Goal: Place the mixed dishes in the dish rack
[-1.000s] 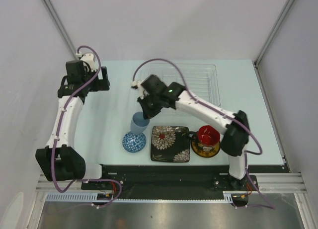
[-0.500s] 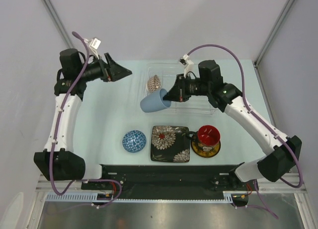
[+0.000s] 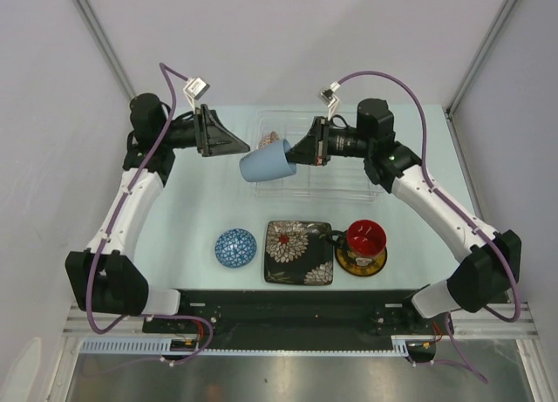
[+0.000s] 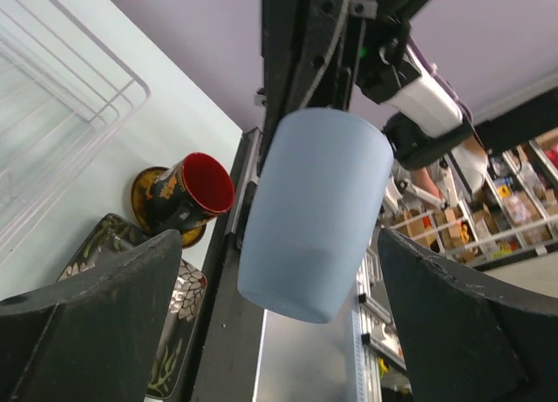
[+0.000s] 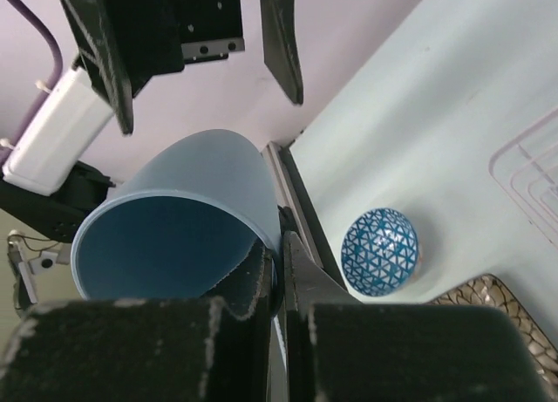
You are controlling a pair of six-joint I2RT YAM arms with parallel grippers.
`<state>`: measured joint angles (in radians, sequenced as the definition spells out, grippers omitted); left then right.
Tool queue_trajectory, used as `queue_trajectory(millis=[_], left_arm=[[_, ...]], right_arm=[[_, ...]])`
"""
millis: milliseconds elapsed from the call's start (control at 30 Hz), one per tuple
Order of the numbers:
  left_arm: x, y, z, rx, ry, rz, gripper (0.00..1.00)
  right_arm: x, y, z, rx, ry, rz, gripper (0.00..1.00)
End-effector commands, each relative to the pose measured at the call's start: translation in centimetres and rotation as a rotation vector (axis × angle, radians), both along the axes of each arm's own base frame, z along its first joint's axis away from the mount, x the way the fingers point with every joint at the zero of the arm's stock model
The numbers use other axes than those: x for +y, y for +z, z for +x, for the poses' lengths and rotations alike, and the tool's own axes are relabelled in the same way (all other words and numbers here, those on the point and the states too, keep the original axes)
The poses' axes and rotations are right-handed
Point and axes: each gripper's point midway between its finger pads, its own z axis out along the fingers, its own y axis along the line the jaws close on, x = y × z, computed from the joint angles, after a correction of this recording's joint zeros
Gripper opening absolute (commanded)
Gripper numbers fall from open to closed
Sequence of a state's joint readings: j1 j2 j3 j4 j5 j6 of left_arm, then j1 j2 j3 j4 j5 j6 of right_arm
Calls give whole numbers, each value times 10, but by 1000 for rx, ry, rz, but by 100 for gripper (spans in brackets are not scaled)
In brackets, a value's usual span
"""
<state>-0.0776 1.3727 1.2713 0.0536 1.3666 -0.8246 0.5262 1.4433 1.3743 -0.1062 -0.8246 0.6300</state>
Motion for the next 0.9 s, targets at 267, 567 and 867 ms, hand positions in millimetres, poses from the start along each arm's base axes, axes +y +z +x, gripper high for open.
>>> queue_trajectory(millis=[267, 567, 867], left_arm=[[-9, 7, -25, -50, -120, -12, 100], [-9, 7, -24, -50, -105, -10, 98], [-10, 7, -19, -45, -80, -11, 68]], right_arm=[[21, 32, 18, -4, 61, 220, 0], [31, 27, 28, 47, 70, 301, 0], [57, 12, 29, 103, 89, 342, 0]])
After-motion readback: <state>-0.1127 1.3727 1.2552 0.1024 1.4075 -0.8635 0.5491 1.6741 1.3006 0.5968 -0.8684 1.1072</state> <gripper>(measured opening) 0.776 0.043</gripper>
